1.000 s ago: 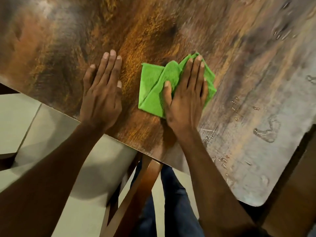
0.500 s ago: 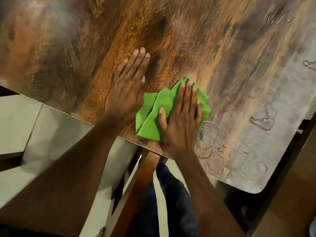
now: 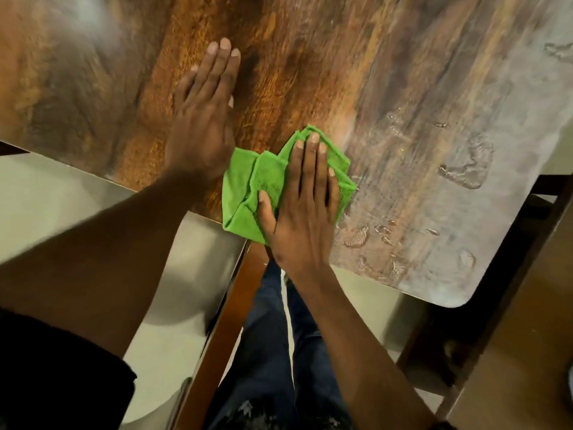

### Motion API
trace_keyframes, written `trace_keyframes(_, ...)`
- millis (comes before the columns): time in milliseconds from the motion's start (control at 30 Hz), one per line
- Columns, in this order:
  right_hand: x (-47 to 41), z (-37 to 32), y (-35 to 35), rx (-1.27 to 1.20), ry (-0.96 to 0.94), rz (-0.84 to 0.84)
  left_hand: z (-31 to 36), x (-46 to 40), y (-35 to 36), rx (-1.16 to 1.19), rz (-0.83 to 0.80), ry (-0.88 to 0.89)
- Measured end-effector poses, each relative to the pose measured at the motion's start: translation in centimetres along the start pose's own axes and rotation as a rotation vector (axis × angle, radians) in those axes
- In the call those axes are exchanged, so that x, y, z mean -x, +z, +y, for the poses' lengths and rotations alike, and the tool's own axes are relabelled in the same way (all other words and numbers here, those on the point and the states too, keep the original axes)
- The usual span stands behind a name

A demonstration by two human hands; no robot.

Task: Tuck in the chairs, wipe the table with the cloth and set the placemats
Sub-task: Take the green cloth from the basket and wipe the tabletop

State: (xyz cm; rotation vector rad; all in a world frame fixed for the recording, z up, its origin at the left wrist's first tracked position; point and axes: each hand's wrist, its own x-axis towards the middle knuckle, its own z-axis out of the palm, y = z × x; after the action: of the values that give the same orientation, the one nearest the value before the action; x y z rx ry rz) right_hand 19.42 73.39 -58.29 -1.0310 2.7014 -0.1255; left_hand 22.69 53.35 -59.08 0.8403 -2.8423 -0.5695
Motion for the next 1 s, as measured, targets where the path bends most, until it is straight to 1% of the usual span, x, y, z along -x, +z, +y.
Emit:
trace_keyframes(167,-2.8,3.4,-0.6,0.022,0.061,0.056,-0.1,0.1,-0.1,0.011,-0.006,0.010)
trace_keyframes(267,-4.3,4.0,-0.7,0.027,0.085,0.103,-0.3,0.2,-0.1,0.016,-0.014,0.013)
trace_keyframes(367,-2.3,2.3,-0.5,0.031,0.138,0.062,0.1,0.0,-0.2,0.013,-0.017,0.004)
trace_keyframes(433,-0.1,0.5,-0.1,0.049,0.106,0.008,0.1,-0.1,-0.2,-0.003,-0.019,0.003)
trace_keyframes(500,1.1,-0.2,0.4,0.048,0.059,-0.010,0.0,0.1,-0.2,-0.011,-0.016,0.003)
trace_keyframes(567,1.2,0.9,0.3,0.041,0.044,-0.005,0.1,0.1,-0.1,-0.008,-0.014,0.007)
trace_keyframes(733,2.4,5.1,-0.3,0.068,0.121,0.028,0.0,0.2,0.0,-0.013,-0.019,0.010)
trace_keyframes(833,0.0,6.2,-0.6,0.071,0.095,0.053,0.1,0.1,-0.1,-0.018,-0.020,0.013)
trace_keyframes(933,-5.1,7.1,-1.5,0.050,0.061,0.096,0.2,0.0,0.1,-0.033,-0.013,0.013)
trace_keyframes(1000,-7.6,6.9,-2.2,0.001,0.082,0.110,0.3,0.0,0.1,-0.046,-0.016,0.012)
